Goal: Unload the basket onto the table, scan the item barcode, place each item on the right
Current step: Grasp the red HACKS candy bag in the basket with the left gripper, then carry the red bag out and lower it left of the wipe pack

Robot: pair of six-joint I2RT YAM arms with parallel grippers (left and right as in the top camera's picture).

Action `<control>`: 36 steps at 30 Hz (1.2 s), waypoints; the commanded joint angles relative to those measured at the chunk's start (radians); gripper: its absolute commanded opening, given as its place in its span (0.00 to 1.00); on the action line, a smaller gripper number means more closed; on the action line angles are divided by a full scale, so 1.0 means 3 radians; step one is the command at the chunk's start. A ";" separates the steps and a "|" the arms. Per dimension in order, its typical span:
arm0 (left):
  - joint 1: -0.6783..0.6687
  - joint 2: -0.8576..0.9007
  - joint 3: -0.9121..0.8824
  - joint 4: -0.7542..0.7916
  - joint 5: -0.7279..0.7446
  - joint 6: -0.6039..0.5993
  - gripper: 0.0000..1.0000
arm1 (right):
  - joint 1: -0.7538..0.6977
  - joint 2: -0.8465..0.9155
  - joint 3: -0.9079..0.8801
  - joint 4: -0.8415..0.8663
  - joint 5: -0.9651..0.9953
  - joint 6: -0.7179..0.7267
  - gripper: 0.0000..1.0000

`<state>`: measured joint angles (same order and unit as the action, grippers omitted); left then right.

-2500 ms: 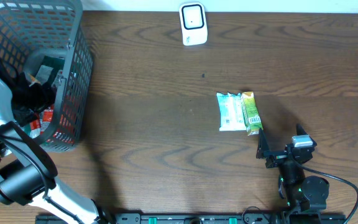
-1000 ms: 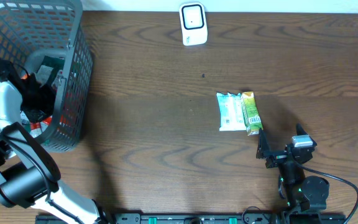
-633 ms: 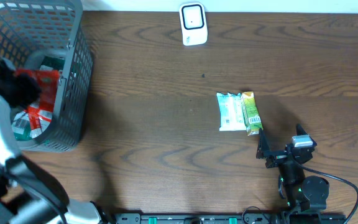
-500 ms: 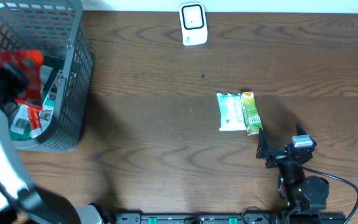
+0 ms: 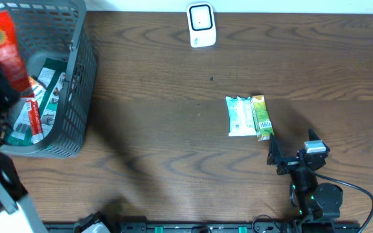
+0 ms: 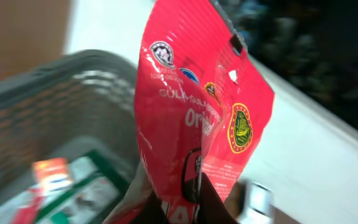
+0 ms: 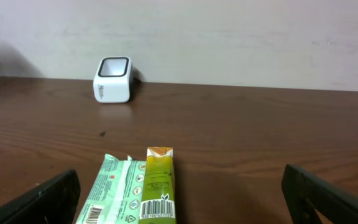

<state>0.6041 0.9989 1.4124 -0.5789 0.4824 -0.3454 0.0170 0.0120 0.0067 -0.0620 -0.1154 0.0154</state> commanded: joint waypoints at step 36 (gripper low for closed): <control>-0.3614 0.3030 -0.0273 0.0774 -0.0102 -0.1359 0.08 | -0.0036 -0.0011 -0.0004 -0.0010 0.0006 0.0046 0.99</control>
<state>-0.4793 1.8587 1.3300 -0.3817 0.4644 -0.6651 0.0170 0.0124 0.0067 -0.0616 -0.1150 0.0158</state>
